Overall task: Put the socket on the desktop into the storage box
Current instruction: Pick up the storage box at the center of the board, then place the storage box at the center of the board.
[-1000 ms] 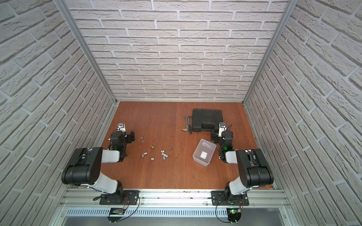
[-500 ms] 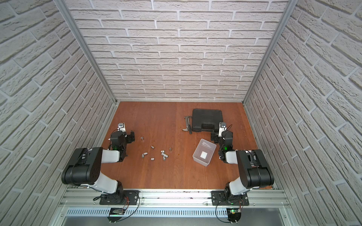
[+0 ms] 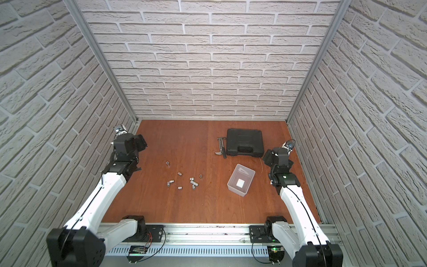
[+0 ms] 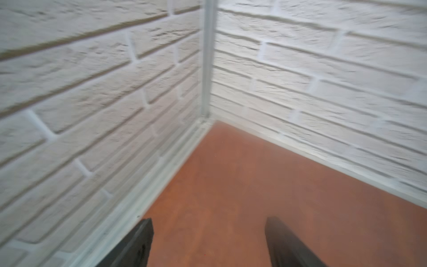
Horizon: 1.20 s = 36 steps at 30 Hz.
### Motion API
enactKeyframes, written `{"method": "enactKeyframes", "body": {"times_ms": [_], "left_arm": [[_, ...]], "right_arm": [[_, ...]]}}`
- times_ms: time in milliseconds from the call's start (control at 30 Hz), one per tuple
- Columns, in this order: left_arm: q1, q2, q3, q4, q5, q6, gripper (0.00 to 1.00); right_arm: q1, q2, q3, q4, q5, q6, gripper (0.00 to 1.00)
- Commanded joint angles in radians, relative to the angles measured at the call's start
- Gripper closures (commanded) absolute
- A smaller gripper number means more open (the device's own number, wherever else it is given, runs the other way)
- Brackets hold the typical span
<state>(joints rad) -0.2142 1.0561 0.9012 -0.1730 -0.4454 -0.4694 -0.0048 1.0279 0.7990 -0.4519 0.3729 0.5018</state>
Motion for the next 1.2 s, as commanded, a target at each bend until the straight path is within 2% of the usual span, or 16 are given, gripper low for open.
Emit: {"method": "enactKeyframes", "body": {"times_ms": [0,100,133,200,300,400,533,633,700,800,967,1100,1167], "left_arm": [[-0.298,0.072,0.05,-0.243,0.048,-0.104,0.24],[-0.536,0.163,0.074,-0.256,0.034,-0.121,0.29],[-0.585,0.179,0.072,-0.26,0.031,-0.138,0.31],[-0.627,0.171,0.052,-0.271,0.029,-0.193,0.33],[-0.628,0.089,0.004,-0.299,-0.033,-0.257,0.3],[-0.6,0.008,-0.032,-0.357,-0.119,-0.277,0.27],[-0.54,-0.091,-0.103,-0.402,-0.105,-0.307,0.28],[-0.503,-0.168,-0.163,-0.408,-0.081,-0.334,0.26],[-0.492,-0.209,-0.188,-0.407,-0.073,-0.342,0.26],[-0.486,-0.235,-0.203,-0.412,-0.071,-0.347,0.26],[-0.485,-0.224,-0.202,-0.416,-0.075,-0.347,0.26],[-0.485,-0.204,-0.194,-0.408,-0.097,-0.345,0.26],[-0.483,-0.194,-0.186,-0.405,-0.106,-0.343,0.25]], "right_arm": [[0.046,0.026,0.145,-0.4,0.022,0.105,0.07],[0.105,-0.036,0.13,-0.435,-0.16,0.073,0.08],[0.144,-0.059,0.106,-0.408,-0.233,0.077,0.16],[0.276,-0.032,0.108,-0.407,-0.266,0.129,0.25],[0.488,0.126,0.181,-0.418,-0.222,0.199,0.26],[0.576,0.251,0.224,-0.371,-0.189,0.241,0.26],[0.595,0.41,0.258,-0.309,-0.223,0.262,0.36],[0.595,0.519,0.304,-0.322,-0.191,0.252,0.44],[0.595,0.579,0.322,-0.304,-0.189,0.241,0.48],[0.595,0.663,0.362,-0.32,-0.18,0.238,0.59],[0.623,0.692,0.384,-0.349,-0.139,0.247,0.76],[0.689,0.722,0.441,-0.388,-0.108,0.256,0.98],[0.733,0.736,0.48,-0.417,-0.087,0.266,0.98]]}}
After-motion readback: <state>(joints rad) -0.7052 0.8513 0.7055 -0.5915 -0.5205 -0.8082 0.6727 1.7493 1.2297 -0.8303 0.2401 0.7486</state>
